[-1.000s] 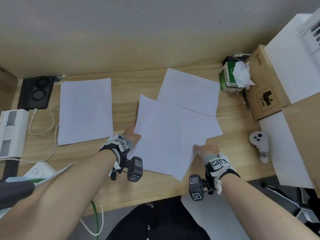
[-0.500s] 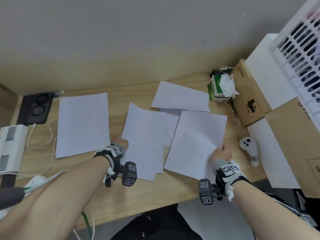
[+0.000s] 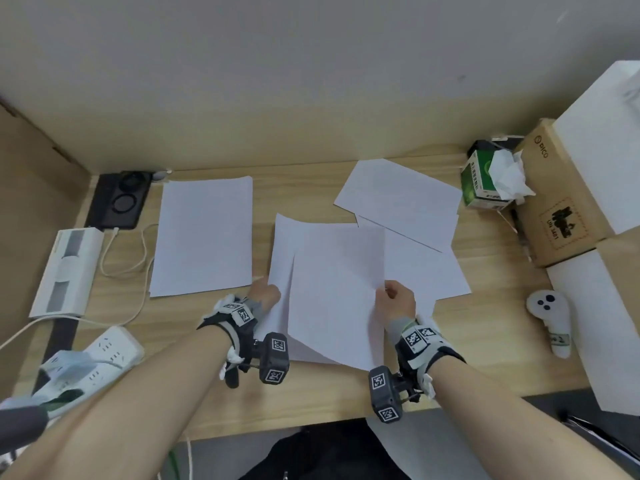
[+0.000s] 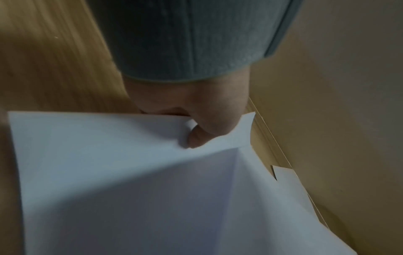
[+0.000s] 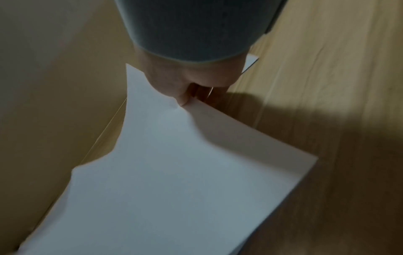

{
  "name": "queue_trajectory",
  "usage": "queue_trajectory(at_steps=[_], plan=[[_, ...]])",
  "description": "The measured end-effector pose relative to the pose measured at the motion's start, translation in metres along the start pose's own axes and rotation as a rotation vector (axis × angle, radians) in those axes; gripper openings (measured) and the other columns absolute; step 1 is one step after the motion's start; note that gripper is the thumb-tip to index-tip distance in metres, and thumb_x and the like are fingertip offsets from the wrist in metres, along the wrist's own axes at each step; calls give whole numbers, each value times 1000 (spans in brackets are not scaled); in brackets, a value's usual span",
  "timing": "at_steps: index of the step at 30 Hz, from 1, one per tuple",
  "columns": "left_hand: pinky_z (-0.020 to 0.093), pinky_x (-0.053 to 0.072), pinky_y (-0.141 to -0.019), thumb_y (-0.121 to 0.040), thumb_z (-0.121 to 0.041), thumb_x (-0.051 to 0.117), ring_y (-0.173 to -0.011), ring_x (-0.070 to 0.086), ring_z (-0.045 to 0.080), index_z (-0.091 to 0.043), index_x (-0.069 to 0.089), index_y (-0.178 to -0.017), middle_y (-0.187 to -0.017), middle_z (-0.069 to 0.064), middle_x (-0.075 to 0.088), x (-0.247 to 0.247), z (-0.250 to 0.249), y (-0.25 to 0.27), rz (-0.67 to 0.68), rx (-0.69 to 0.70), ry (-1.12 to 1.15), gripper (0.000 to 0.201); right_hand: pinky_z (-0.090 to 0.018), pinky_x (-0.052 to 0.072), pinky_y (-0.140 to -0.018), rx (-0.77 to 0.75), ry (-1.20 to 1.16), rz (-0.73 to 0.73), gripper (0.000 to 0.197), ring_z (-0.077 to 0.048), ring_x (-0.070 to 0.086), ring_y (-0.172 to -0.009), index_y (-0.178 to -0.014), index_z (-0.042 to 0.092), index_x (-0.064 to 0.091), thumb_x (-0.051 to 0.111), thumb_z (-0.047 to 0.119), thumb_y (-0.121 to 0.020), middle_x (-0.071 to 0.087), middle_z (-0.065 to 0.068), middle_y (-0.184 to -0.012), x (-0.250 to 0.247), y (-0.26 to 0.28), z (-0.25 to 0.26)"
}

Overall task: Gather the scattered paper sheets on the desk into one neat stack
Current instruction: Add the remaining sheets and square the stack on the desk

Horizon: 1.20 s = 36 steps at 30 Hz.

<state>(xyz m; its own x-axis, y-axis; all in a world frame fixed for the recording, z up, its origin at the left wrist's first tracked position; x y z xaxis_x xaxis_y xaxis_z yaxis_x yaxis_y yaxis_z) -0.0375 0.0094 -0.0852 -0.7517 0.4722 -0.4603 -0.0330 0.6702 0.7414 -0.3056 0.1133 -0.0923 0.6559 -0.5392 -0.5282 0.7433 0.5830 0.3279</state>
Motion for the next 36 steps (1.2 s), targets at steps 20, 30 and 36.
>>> queue_trajectory(at_steps=[20, 30, 36], plan=[[32, 41, -89, -90, -16, 60, -121, 52, 31, -2, 37, -139, -131, 9, 51, -3, -35, -5, -64, -64, 410, 55, -40, 56, -85, 90, 109, 246, 16, -25, 69, -86, -86, 20, 74, 61, 28, -88, 75, -2, -87, 5, -84, 31], [34, 53, -71, -75, -18, 77, -99, 63, 33, 0, 47, -133, -125, 17, 61, 2, -80, -47, -47, -195, 457, 67, -29, 47, -86, 90, 185, 142, 28, -25, 63, -99, -110, 16, 69, 64, 18, -83, 69, -7, -113, -21, -205, 76], [37, 50, -84, -82, -12, 70, -106, 63, 36, 2, 61, -116, -119, 20, 64, 5, -117, -77, -111, -228, 331, 37, -36, 42, -94, -53, 543, 120, 54, -30, 49, -122, -123, 21, 59, 74, 30, -73, 54, -8, -130, -6, -284, 119]])
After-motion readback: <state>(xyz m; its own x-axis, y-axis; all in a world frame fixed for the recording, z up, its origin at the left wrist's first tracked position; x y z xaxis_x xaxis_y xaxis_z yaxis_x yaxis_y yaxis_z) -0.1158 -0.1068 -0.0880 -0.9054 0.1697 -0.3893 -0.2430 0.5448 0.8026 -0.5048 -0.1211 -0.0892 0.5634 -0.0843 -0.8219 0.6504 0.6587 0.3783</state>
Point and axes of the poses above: each hand's wrist, its own y-axis away from the middle knuckle, its own x-axis out of the palm, z = x × y, the point moved 5 cm from there along -y, towards the middle knuckle
